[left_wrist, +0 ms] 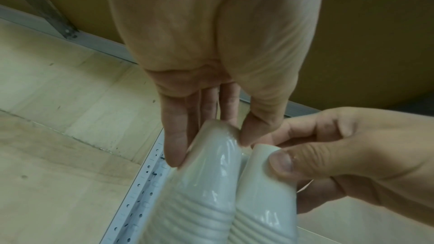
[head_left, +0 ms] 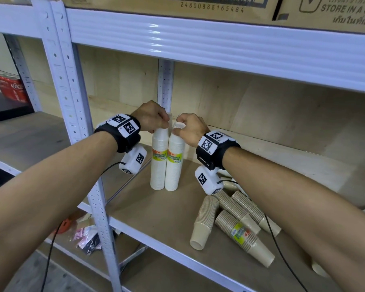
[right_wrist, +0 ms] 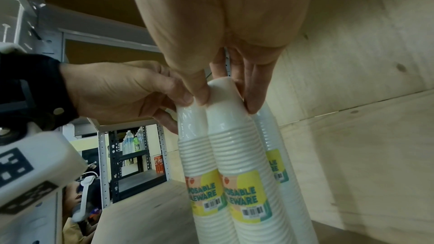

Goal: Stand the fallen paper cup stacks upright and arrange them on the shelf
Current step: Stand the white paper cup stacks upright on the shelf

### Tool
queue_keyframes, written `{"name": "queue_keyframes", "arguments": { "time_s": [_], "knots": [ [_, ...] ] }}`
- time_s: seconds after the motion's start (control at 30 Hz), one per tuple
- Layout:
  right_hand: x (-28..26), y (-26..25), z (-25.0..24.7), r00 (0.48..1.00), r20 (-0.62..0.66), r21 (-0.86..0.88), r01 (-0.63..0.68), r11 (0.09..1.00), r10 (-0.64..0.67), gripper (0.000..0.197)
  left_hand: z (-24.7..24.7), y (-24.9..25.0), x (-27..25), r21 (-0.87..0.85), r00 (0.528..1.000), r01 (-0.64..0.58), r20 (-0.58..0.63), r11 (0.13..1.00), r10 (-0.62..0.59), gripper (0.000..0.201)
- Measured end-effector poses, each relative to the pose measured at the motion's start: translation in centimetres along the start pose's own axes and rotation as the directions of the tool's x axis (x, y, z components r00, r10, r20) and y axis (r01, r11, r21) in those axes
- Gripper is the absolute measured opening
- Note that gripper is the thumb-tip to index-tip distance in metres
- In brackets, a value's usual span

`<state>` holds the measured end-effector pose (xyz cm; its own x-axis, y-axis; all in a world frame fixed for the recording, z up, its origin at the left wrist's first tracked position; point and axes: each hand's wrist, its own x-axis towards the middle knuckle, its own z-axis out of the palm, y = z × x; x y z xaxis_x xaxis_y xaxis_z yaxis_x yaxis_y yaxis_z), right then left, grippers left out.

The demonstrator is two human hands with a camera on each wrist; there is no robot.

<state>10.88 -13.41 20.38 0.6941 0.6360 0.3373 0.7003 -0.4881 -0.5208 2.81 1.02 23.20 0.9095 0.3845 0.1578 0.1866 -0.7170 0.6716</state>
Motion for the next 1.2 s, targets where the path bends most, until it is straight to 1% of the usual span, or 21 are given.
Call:
{"name": "queue_keyframes", "arguments": {
  "time_s": [0.1,0.17,0.27,0.33,0.43,0.53,0.63,0.8,0.97,1.1,1.2],
  "knots": [
    [0.1,0.2,-0.1,1.0,-0.001,-0.007,-0.01,1.0,0.01,0.022,0.1,-0.2,0.2,0.011,1.0,-0.012,0.0,1.0,0.012,0.023],
    [0.3,0.4,-0.3,1.0,0.009,-0.006,-0.021,1.0,0.021,0.031,0.2,-0.3,0.5,0.023,1.0,-0.022,-0.002,1.0,0.022,0.024],
    [0.2,0.9,-1.2,0.999,0.019,0.01,-0.039,0.999,0.039,0.045,0.0,0.2,0.6,0.061,0.997,-0.072,-0.018,0.996,0.073,0.027],
    [0.0,1.4,-2.2,0.998,0.013,0.018,-0.057,0.998,0.057,0.047,-0.2,1.0,0.8,0.082,0.994,-0.103,-0.027,0.991,0.105,0.028],
    [-0.2,2.5,-4.1,0.996,-0.001,0.005,-0.094,0.996,0.094,0.047,-0.4,2.6,1.3,0.021,0.992,-0.122,-0.031,0.992,0.123,0.025],
    [-0.7,4.3,-6.0,0.99,-0.027,-0.041,-0.136,0.99,0.135,0.044,-0.1,4.5,2.1,0.069,0.98,-0.193,-0.043,0.979,0.196,0.027],
    [-1.7,6.4,-8.1,0.981,-0.035,-0.082,-0.193,0.978,0.191,0.043,1.0,6.7,2.8,0.072,0.967,-0.252,-0.016,0.965,0.254,0.029],
    [-4.3,10.8,-11.2,0.953,-0.056,-0.131,-0.304,0.944,0.299,0.04,4.9,9.6,3.9,0.034,0.949,-0.315,0.043,0.948,0.314,0.03],
    [-7.9,15.4,-13.2,0.914,-0.056,-0.19,-0.405,0.894,0.402,0.04,10.1,11.3,5.1,0.009,0.927,-0.342,0.171,0.94,0.335,0.031],
    [-11.0,18.8,-13.3,0.87,-0.003,-0.224,-0.48,0.848,0.492,0.044,14.3,11.7,5.6,0.027,0.918,-0.313,0.264,0.949,0.295,0.039],
    [-13.1,20.7,-12.2,0.843,0.054,-0.238,-0.509,0.827,0.535,0.052,17.9,10.7,6.0,0.044,0.912,-0.278,0.325,0.96,0.249,0.044]
  ]
}}
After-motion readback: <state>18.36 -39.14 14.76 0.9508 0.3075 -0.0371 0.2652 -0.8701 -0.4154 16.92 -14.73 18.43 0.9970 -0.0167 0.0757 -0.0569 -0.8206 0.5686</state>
